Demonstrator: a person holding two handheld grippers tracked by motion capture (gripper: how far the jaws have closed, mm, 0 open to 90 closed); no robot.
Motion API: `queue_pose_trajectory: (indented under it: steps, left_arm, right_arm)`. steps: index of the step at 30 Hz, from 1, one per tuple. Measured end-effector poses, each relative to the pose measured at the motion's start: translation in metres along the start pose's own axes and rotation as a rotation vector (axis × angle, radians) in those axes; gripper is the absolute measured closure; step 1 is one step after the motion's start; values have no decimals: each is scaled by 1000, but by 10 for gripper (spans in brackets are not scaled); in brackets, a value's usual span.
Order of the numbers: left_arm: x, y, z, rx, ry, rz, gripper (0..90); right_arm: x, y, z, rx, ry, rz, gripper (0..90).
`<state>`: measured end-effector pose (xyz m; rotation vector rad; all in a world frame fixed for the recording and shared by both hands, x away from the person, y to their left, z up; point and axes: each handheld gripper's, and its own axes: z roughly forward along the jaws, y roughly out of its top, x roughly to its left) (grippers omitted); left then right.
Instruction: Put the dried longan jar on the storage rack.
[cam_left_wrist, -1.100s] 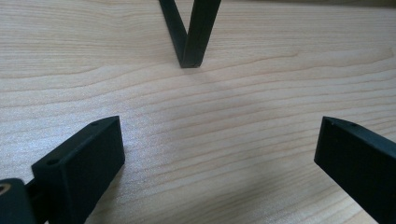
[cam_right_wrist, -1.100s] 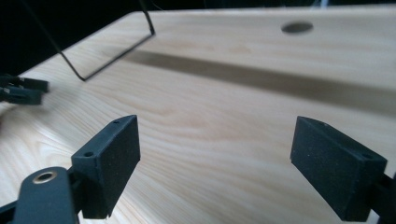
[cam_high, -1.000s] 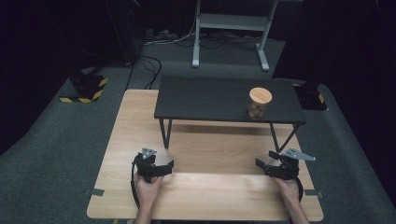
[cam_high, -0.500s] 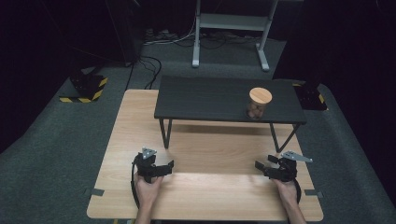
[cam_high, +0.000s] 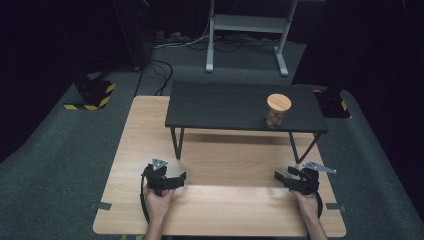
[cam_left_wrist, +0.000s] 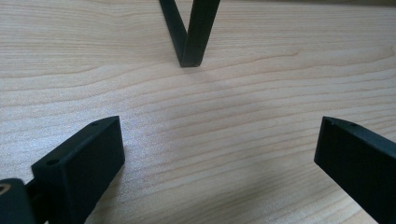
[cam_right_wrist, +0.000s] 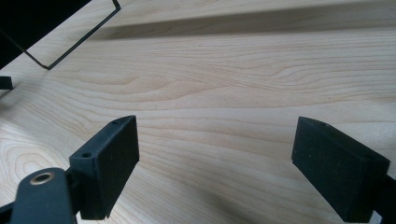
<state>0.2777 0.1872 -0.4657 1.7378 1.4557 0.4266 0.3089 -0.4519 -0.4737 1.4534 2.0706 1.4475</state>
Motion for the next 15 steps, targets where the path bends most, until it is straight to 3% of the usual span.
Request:
queue_pose_trajectory:
  steps: [15]
  left_arm:
    - [0,-1,0,-1,1,-1,17]
  right_arm:
    - [-1,-1,-1,-7,3,15,143]
